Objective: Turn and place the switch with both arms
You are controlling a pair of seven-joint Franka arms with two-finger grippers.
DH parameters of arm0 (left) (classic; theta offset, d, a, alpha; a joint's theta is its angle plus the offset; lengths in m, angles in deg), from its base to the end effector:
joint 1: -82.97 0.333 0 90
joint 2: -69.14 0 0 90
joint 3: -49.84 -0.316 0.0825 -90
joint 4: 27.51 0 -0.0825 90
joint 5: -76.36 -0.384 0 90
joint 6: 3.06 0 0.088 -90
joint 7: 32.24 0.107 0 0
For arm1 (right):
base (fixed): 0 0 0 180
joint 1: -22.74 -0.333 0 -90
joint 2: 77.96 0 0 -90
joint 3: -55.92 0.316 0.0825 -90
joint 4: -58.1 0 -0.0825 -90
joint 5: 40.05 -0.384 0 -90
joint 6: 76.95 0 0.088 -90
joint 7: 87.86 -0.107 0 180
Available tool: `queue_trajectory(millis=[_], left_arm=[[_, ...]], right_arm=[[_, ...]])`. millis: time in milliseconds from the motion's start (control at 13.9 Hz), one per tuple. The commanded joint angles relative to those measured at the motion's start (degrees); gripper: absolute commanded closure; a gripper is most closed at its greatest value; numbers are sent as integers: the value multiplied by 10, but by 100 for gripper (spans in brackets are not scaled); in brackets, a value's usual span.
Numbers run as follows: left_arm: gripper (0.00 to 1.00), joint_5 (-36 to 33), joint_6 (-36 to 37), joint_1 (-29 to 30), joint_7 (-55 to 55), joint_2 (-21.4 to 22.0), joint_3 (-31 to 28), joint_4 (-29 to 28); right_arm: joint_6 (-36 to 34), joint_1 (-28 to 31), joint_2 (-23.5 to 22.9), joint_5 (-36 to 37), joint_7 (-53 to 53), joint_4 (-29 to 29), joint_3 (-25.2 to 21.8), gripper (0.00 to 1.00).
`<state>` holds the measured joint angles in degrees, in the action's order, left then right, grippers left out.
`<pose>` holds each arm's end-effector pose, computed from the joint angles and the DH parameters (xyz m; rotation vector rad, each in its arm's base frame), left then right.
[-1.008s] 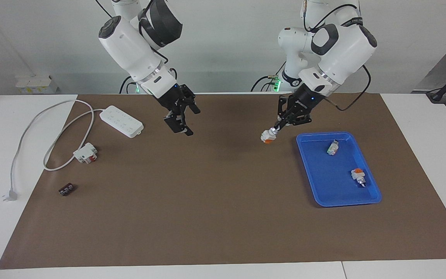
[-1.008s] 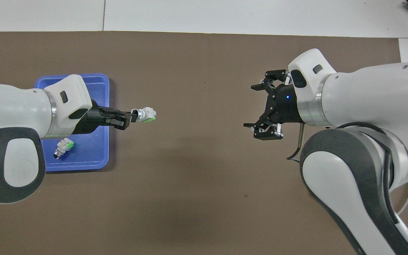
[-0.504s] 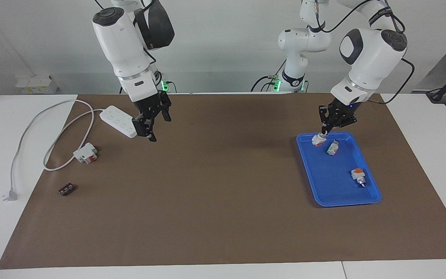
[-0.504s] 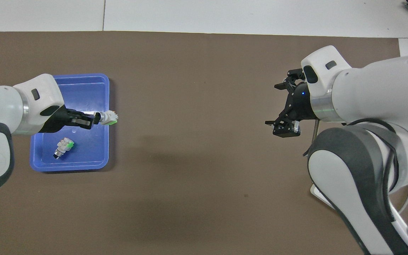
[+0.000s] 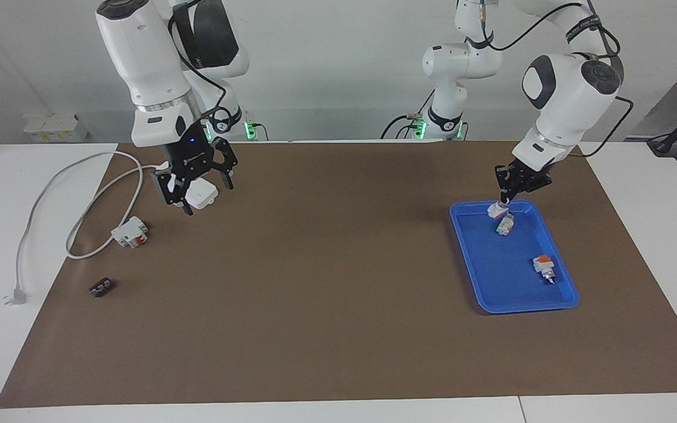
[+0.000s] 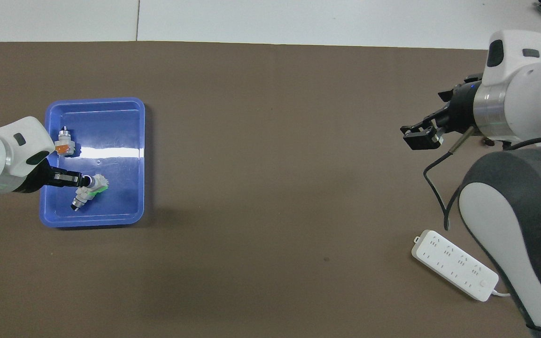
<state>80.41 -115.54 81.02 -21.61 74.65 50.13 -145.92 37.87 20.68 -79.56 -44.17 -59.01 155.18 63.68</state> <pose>0.5243 -0.0252 0.4745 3.0615 -0.3030 -0.0039 0.5883 0.1052 0.5922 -2.9206 -0.9896 -0.4503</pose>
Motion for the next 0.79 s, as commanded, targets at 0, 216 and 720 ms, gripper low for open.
queue_trajectory(millis=[0, 216, 720], left_arm=[[45, -11, 38, 7, -12, -13, 6, 47], [43, -10, 127, 8, -14, -47, 6, 147], [0, -12, 257, 7, -14, -39, 5, 267]], right_arm=[[-14, 16, -2, 15, -132, -10, 5, 0], [-31, 28, 3, 32, -226, -10, 5, 0], [-135, 20, 5, 53, -311, -59, -31, 0]])
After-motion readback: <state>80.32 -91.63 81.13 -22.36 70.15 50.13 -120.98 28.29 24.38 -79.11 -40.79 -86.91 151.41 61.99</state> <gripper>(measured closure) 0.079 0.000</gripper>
